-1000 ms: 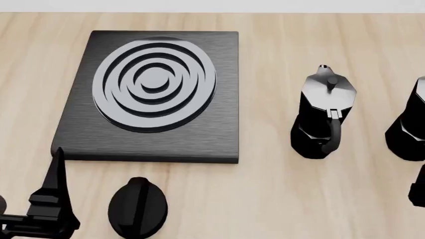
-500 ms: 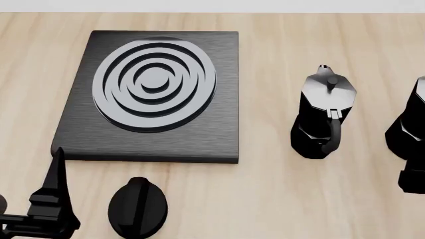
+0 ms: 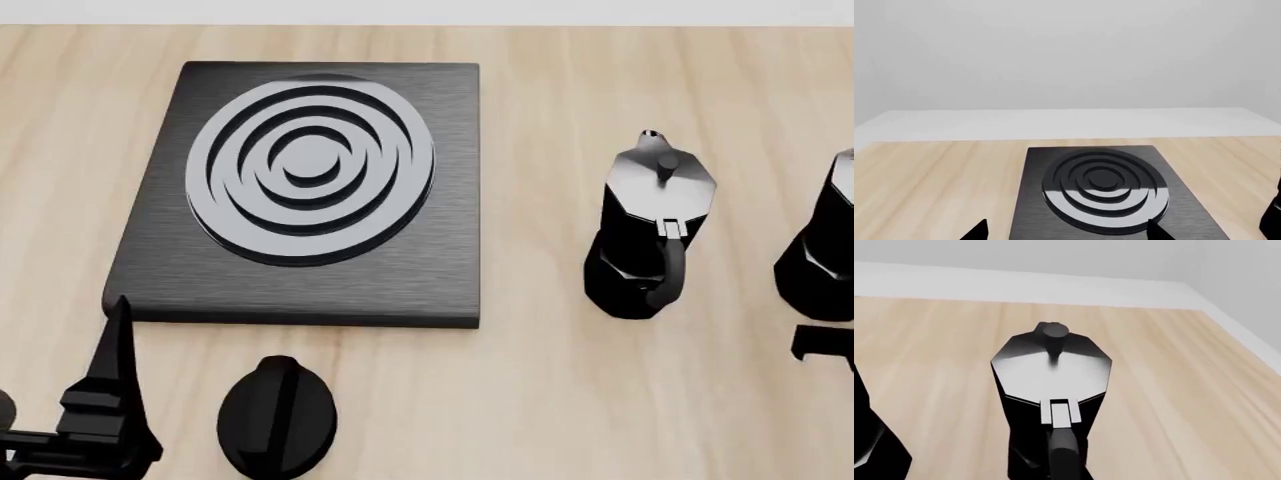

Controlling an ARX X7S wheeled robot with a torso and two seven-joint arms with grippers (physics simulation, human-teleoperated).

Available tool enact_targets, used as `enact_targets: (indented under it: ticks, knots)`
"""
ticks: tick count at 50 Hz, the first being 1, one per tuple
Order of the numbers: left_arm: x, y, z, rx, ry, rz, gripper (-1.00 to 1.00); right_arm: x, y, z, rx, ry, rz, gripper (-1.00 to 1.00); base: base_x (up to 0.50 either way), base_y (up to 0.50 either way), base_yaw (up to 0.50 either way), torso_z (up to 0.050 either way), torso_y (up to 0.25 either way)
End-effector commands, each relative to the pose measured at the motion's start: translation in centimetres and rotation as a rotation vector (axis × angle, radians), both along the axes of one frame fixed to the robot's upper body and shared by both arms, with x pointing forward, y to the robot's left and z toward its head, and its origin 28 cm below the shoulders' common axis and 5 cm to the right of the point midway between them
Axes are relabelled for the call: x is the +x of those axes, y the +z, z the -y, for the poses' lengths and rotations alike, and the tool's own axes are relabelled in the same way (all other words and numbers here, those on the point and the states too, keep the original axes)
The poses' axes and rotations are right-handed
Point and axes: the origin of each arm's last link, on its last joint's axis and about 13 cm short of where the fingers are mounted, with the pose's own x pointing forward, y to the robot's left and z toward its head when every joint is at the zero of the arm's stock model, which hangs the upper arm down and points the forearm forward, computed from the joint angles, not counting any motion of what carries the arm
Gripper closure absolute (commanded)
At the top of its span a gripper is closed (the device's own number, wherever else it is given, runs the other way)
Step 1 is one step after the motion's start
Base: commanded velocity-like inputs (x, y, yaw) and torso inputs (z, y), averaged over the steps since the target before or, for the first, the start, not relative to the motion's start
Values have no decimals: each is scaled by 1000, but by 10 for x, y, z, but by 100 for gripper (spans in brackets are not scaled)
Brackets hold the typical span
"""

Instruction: Put the right moka pot on the stove.

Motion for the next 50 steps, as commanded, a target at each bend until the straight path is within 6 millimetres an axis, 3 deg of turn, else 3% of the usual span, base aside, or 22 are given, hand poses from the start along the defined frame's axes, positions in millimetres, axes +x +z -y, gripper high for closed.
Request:
enact_targets:
  ticks: [1, 2, 3, 4, 5, 8, 15, 17, 22, 32, 34, 37, 38, 40, 41, 42, 50]
  knots:
    - [0, 0, 0, 1, -2, 0, -100, -3, 0, 2, -22, -16, 1, 100, 11, 0, 0, 0, 0]
    - [0, 0, 0, 1, -2, 0, -100, -3, 0, 2, -22, -16, 1, 100, 0, 0, 0, 0, 0]
    - [0, 0, 0, 1, -2, 0, -100, -4, 13, 1, -23, -16, 2, 100, 0, 0, 0, 0, 0]
    - [0, 0, 0, 0, -2, 1, -100, -5, 5, 1, -25, -16, 3, 100, 0, 0, 0, 0, 0]
    - [0, 0, 0, 1, -1, 0, -100, -6, 12, 1, -23, -16, 5, 100, 0, 0, 0, 0, 0]
    - [0, 0, 0, 1, 0, -1, -100, -8, 5, 1, -23, -19, 13, 100, 0, 0, 0, 0, 0]
    - [0, 0, 0, 4, 0, -3, -100, -17, 17, 0, -29, -12, 41, 100, 0, 0, 0, 0, 0]
    - [0, 0, 0, 4, 1, -4, -100, -21, 34, -1, -35, -1, 43, 100, 0, 0, 0, 0, 0]
    - [0, 0, 0, 2, 3, -1, -100, -30, 43, -1, -42, 4, 64, 100, 0, 0, 0, 0, 0]
    - [1, 0, 0, 3, 3, -2, -100, -60, 59, -2, -56, 5, 95, 100, 0, 0, 0, 0, 0]
    - [1, 0, 0, 2, 3, -3, -100, -66, 46, -3, -59, 5, 96, 100, 0, 0, 0, 0, 0]
    - [0, 0, 0, 2, 4, -3, -100, -75, 64, -4, -62, 0, 101, 100, 0, 0, 0, 0, 0]
    - [0, 0, 0, 1, 5, -3, -100, -79, 50, -5, -68, 5, 102, 100, 0, 0, 0, 0, 0]
    - [1, 0, -1, 0, 6, -3, -100, -85, 51, -6, -67, 7, 110, 100, 0, 0, 0, 0, 0]
    - [1, -2, -1, -1, 8, -4, -100, -92, 66, -7, -65, 6, 119, 100, 0, 0, 0, 0, 0]
    - [1, 0, -1, 0, 8, -5, -100, -95, 69, -7, -65, 4, 118, 100, 0, 0, 0, 0, 0]
    - [1, 0, -1, -1, 12, -5, -100, -120, 74, -11, -78, 12, 132, 100, 0, 0, 0, 0, 2]
